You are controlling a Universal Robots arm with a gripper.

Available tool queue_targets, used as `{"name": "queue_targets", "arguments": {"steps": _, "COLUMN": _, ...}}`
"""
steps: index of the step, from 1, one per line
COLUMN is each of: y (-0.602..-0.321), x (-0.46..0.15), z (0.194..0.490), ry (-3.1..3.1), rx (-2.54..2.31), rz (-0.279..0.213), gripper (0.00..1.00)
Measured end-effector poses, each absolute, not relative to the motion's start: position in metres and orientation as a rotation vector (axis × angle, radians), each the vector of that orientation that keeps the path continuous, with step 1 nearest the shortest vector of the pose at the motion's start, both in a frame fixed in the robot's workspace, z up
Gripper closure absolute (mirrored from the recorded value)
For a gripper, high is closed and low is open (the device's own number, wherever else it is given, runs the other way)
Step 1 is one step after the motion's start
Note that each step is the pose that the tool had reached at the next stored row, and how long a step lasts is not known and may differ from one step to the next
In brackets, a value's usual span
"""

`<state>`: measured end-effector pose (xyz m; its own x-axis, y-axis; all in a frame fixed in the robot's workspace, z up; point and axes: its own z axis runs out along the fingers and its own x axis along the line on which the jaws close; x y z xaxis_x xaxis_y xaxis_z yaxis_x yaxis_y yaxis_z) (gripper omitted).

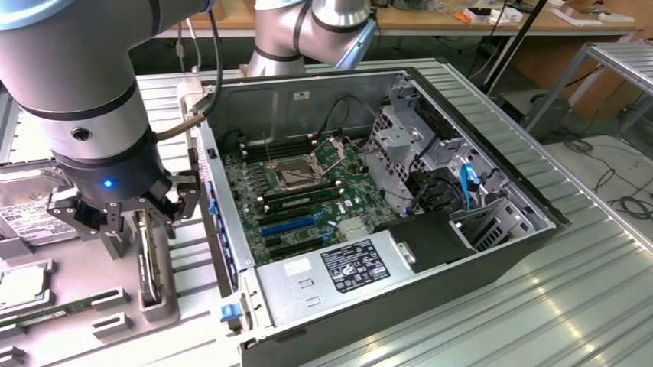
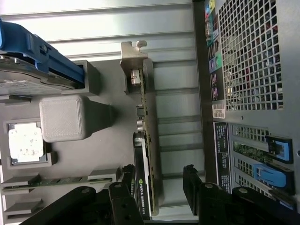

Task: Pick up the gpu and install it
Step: 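Pick up the gpu and move the gpu toward the slot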

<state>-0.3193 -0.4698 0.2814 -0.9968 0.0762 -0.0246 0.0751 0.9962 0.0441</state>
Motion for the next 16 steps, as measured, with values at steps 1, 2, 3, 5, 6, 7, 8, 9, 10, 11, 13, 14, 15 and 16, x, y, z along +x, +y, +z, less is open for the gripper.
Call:
{"name": "queue_targets", "arguments": {"steps": 1, "y": -0.4698, "x": -0.3193, "z": 0.2808, "ry": 3.112, "rx": 0.118, "rz": 0.067, "gripper": 0.46}}
{"name": "queue_targets", "arguments": {"steps": 2, "y": -0.4698, "x": -0.3193, "z": 0.2804, "ry": 3.113, "rx": 0.118, "rz": 0.067, "gripper": 0.46}}
{"name": "queue_targets", "arguments": {"steps": 3, "y": -0.4698, "x": -0.3193, "z": 0.2799, "ry": 3.112, "rx": 0.118, "rz": 0.067, "gripper": 0.46}}
{"name": "queue_targets", "arguments": {"steps": 5, "y": -0.4699, "x": -0.3197, "z": 0.2791, "ry": 3.113, "rx": 0.118, "rz": 0.067, "gripper": 0.46}}
{"name": "queue_targets", "arguments": {"steps": 6, "y": -0.4699, "x": -0.3201, "z": 0.2787, "ry": 3.113, "rx": 0.118, "rz": 0.067, "gripper": 0.46}}
{"name": "queue_targets", "arguments": {"steps": 7, "y": -0.4698, "x": -0.3205, "z": 0.2784, "ry": 3.112, "rx": 0.118, "rz": 0.067, "gripper": 0.46}}
{"name": "queue_targets", "arguments": {"steps": 8, "y": -0.4698, "x": -0.3210, "z": 0.2781, "ry": 3.112, "rx": 0.118, "rz": 0.067, "gripper": 0.46}}
{"name": "queue_targets", "arguments": {"steps": 9, "y": -0.4698, "x": -0.3217, "z": 0.2778, "ry": 3.112, "rx": 0.118, "rz": 0.067, "gripper": 0.46}}
{"name": "queue_targets", "arguments": {"steps": 10, "y": -0.4699, "x": -0.3223, "z": 0.2776, "ry": 3.113, "rx": 0.118, "rz": 0.067, "gripper": 0.46}}
{"name": "queue_targets", "arguments": {"steps": 11, "y": -0.4699, "x": -0.3230, "z": 0.2773, "ry": 3.112, "rx": 0.118, "rz": 0.067, "gripper": 0.46}}
{"name": "queue_targets", "arguments": {"steps": 13, "y": -0.4700, "x": -0.3247, "z": 0.2767, "ry": 3.112, "rx": 0.118, "rz": 0.067, "gripper": 0.46}}
{"name": "queue_targets", "arguments": {"steps": 14, "y": -0.4700, "x": -0.3253, "z": 0.2764, "ry": 3.112, "rx": 0.118, "rz": 0.067, "gripper": 0.46}}
{"name": "queue_targets", "arguments": {"steps": 15, "y": -0.4700, "x": -0.3259, "z": 0.2762, "ry": 3.112, "rx": 0.118, "rz": 0.067, "gripper": 0.46}}
{"name": "queue_targets", "arguments": {"steps": 16, "y": -0.4701, "x": -0.3266, "z": 0.2759, "ry": 3.112, "rx": 0.118, "rz": 0.067, "gripper": 0.46}}
